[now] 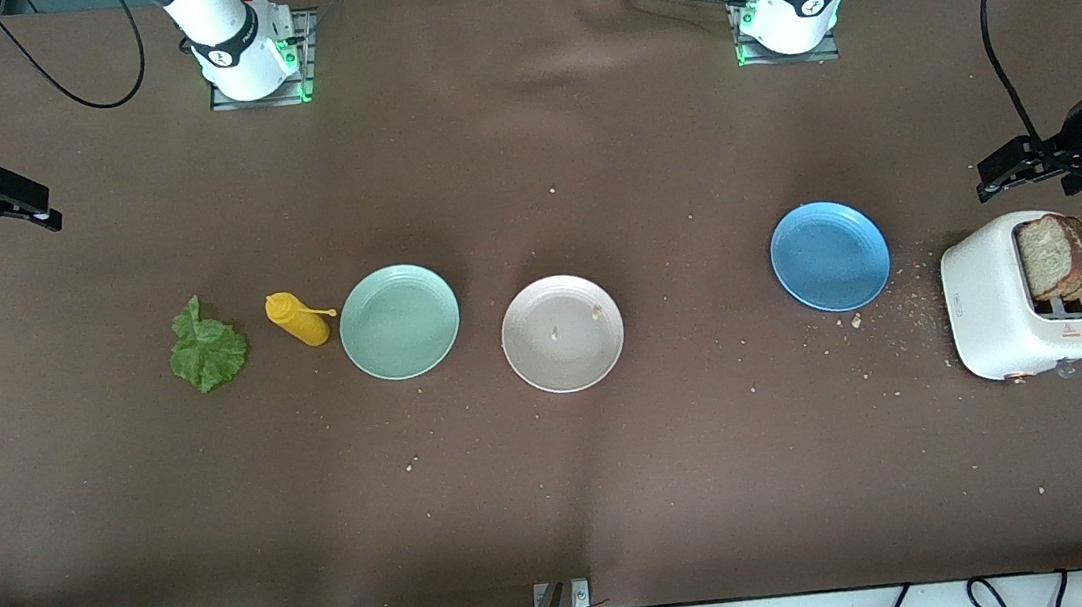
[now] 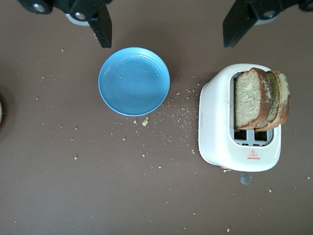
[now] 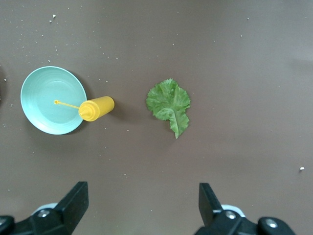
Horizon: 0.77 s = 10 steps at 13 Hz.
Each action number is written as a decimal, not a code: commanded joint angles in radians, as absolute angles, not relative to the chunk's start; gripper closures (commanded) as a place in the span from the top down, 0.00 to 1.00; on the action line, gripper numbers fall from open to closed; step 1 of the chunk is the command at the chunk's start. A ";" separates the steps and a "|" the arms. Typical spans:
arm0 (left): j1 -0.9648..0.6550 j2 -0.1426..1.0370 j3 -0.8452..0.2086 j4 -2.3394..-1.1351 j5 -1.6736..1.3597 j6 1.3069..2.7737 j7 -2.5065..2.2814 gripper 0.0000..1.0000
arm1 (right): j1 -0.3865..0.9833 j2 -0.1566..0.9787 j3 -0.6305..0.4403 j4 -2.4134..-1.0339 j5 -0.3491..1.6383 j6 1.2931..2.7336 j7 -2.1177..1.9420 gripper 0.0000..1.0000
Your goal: Make sandwich in beige plate with both arms
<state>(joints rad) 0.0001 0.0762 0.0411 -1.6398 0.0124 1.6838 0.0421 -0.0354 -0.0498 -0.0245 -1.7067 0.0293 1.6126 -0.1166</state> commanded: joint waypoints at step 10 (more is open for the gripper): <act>0.015 0.077 0.029 -1.628 -0.003 1.666 0.061 1.00 | -0.038 -0.051 -0.023 -1.695 0.038 1.609 -0.112 1.00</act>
<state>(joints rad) 0.0001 0.0762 0.0405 -1.6398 0.0118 1.6823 0.0421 -0.0354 -0.0498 -0.0244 -1.7067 0.0293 1.6126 -0.1166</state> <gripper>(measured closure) 0.000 0.000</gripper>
